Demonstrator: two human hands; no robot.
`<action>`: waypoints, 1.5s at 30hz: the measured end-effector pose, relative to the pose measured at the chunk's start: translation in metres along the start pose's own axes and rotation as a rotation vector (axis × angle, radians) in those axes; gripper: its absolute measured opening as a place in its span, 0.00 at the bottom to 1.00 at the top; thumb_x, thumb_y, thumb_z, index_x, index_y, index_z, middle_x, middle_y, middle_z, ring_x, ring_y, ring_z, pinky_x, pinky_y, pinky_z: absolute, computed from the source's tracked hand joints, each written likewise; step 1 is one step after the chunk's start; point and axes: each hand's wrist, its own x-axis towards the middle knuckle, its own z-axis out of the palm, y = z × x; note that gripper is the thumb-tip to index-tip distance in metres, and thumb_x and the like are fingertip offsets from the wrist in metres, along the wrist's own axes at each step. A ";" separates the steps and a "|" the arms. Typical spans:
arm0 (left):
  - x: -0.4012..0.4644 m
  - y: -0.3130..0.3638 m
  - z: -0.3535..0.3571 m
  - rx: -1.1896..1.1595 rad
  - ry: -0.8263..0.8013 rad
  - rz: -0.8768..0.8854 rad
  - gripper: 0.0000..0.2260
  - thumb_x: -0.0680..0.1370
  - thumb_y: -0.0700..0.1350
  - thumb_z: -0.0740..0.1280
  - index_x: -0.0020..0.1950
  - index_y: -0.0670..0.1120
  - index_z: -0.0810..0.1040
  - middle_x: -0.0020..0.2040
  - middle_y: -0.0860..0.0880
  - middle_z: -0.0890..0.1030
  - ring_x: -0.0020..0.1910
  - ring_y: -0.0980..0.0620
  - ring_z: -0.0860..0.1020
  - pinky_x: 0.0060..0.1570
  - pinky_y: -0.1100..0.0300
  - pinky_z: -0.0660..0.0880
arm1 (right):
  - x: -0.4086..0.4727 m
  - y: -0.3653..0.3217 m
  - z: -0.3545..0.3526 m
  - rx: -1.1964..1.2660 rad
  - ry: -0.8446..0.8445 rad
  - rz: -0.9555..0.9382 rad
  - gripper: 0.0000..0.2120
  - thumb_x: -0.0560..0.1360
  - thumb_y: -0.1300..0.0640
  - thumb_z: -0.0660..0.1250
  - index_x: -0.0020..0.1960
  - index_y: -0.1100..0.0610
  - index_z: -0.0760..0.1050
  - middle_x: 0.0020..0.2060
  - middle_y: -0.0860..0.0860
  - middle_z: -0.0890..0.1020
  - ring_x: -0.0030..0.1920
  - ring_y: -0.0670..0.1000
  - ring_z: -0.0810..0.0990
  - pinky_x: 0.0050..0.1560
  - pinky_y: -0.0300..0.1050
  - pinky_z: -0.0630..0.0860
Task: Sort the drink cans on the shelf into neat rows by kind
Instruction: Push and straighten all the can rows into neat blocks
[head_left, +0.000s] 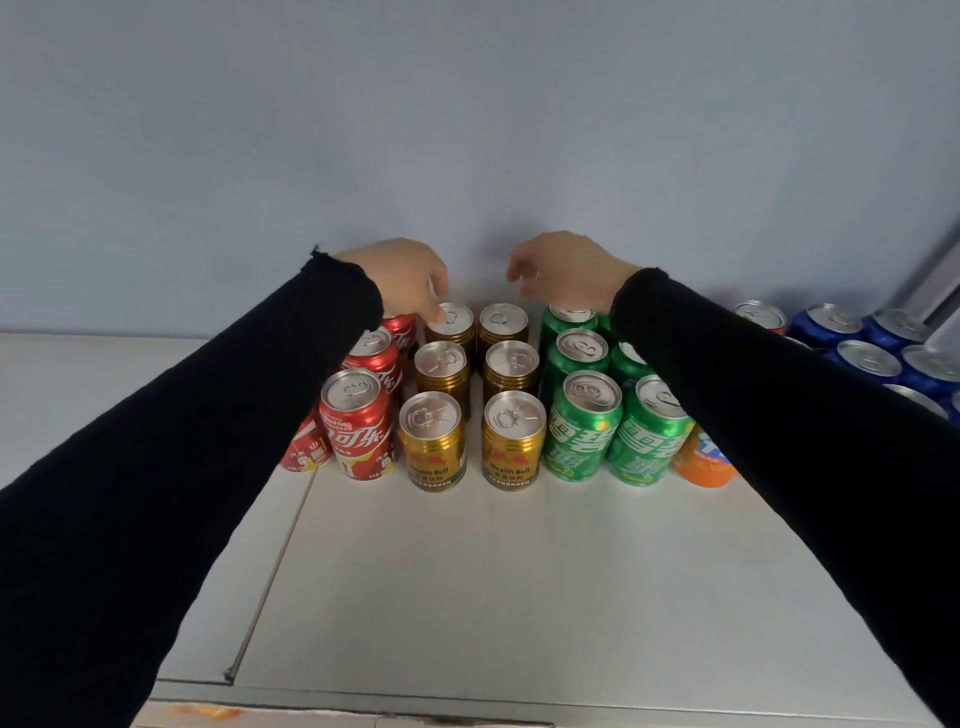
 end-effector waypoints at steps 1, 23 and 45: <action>0.006 0.002 0.006 0.026 -0.005 0.003 0.18 0.77 0.54 0.70 0.66 0.50 0.77 0.61 0.51 0.78 0.54 0.50 0.74 0.54 0.56 0.71 | 0.004 -0.004 0.005 -0.041 -0.023 0.015 0.14 0.79 0.52 0.65 0.62 0.56 0.78 0.58 0.54 0.80 0.59 0.57 0.77 0.60 0.48 0.73; -0.022 0.051 0.017 0.011 0.184 0.111 0.28 0.79 0.63 0.62 0.76 0.51 0.69 0.72 0.46 0.72 0.70 0.45 0.70 0.67 0.49 0.66 | -0.063 0.010 -0.019 0.098 0.163 0.000 0.21 0.77 0.44 0.68 0.68 0.50 0.75 0.59 0.49 0.81 0.58 0.52 0.78 0.63 0.53 0.72; -0.073 0.156 0.056 -0.233 0.171 0.249 0.20 0.72 0.54 0.75 0.62 0.53 0.79 0.51 0.54 0.77 0.41 0.60 0.71 0.41 0.60 0.64 | -0.193 0.065 0.020 0.115 0.043 -0.037 0.21 0.73 0.47 0.74 0.64 0.50 0.76 0.53 0.52 0.76 0.54 0.54 0.75 0.52 0.52 0.72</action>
